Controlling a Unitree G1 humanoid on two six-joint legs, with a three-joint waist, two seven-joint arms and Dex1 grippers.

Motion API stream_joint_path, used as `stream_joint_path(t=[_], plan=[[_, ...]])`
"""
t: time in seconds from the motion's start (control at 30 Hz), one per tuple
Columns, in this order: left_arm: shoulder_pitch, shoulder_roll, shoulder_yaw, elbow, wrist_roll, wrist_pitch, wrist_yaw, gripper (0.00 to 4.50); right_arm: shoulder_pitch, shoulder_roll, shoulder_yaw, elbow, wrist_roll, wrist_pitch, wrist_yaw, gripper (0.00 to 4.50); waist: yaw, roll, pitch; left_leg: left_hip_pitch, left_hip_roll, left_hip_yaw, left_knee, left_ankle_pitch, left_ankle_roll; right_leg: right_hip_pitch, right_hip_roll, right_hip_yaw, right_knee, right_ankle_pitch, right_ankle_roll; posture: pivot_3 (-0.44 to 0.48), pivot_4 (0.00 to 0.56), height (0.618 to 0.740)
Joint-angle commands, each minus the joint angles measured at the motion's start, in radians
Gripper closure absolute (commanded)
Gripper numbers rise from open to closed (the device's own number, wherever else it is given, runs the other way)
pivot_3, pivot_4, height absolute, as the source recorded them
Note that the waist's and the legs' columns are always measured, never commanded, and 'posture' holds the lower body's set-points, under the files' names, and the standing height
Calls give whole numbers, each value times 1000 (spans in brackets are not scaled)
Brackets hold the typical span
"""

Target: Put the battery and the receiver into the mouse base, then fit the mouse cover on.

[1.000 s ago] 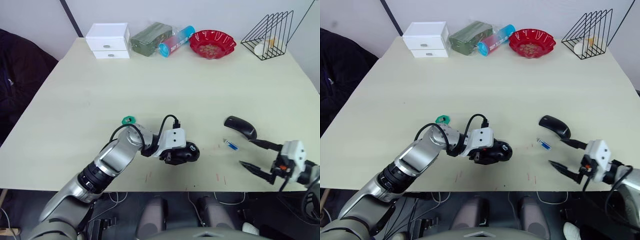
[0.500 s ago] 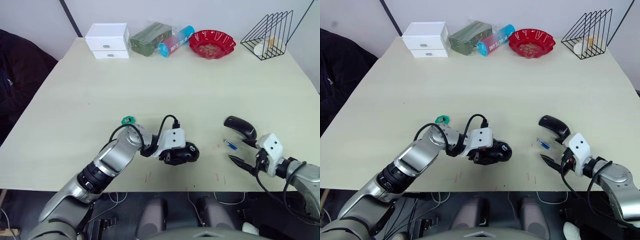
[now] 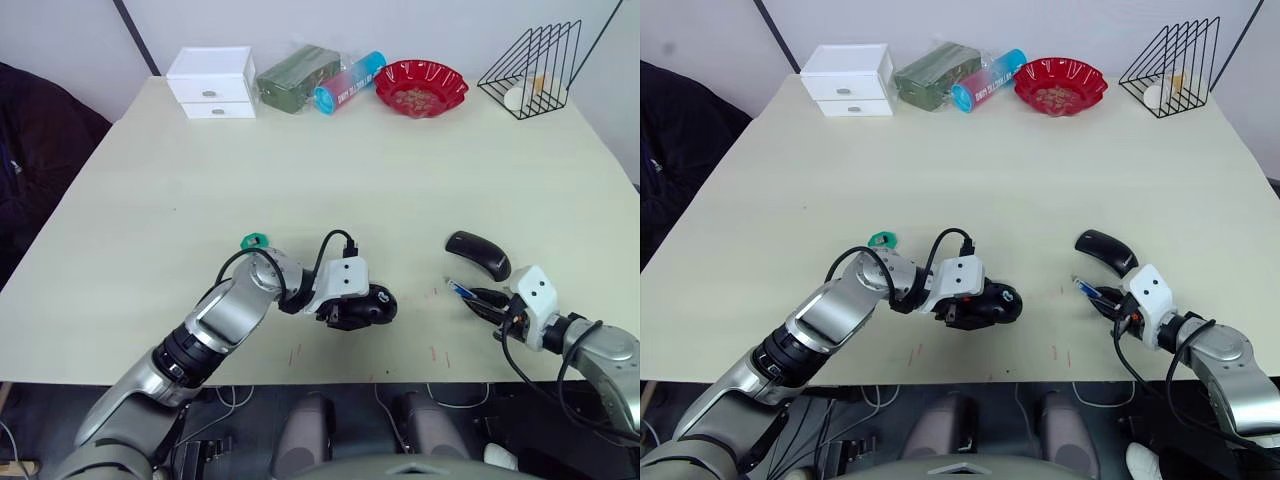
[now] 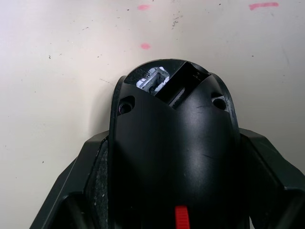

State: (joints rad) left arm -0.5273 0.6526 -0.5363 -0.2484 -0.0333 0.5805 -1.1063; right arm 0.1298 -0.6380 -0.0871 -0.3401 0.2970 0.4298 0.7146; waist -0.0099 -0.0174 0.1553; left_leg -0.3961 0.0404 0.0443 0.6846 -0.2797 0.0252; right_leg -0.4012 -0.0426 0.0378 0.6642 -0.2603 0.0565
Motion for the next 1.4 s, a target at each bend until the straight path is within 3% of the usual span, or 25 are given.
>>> stream_joint_path(t=[0.03, 0.27, 0.57, 0.8, 1.03, 1.4], plan=[[21, 19, -26, 26, 22, 2, -18, 1569, -2, -2, -18, -10, 1, -10, -6, 4392, 0, 0, 0, 0, 0, 0, 0, 0, 0, 0, 0, 0, 0, 0, 0, 0, 150, 740], [12, 17, -26, 44, 26, -10, -22, 1569, -7, -73, -37, -146, 78, 86, 50, 4392, -1, 0, 0, 0, 0, -1, 0, 0, 0, 0, 0, 0, 0, 0, 0, 0, 150, 740], [5, 11, -25, 44, 28, -2, -24, 1569, -161, -169, -18, -376, 239, 496, -17, 4392, -3, 0, 0, 0, 0, -6, 0, 0, 0, 0, 0, 0, 0, 0, 0, 0, 150, 740], [10, 11, -24, 32, 27, 11, -21, 1569, -393, -129, 27, -464, 401, 876, -144, 4392, -1, -1, 0, -2, 0, -9, 0, 0, 0, 0, 0, -3, -1, 0, 0, 0, 150, 740], [6, 6, -24, 42, 27, 11, -23, 1569, -465, -43, 51, -477, 470, 1088, -223, 4392, -1, -1, 0, -2, 0, -9, 0, 0, 0, 0, 0, -3, -1, 0, 0, 0, 150, 740], [-7, -9, -29, 66, 31, 3, -22, 1569, -481, 61, 115, -432, 520, 1185, -352, 4392, -2, -2, -1, -2, 0, -10, 0, 0, 0, 0, 0, -4, 0, 0, 0, 0, 150, 740]])
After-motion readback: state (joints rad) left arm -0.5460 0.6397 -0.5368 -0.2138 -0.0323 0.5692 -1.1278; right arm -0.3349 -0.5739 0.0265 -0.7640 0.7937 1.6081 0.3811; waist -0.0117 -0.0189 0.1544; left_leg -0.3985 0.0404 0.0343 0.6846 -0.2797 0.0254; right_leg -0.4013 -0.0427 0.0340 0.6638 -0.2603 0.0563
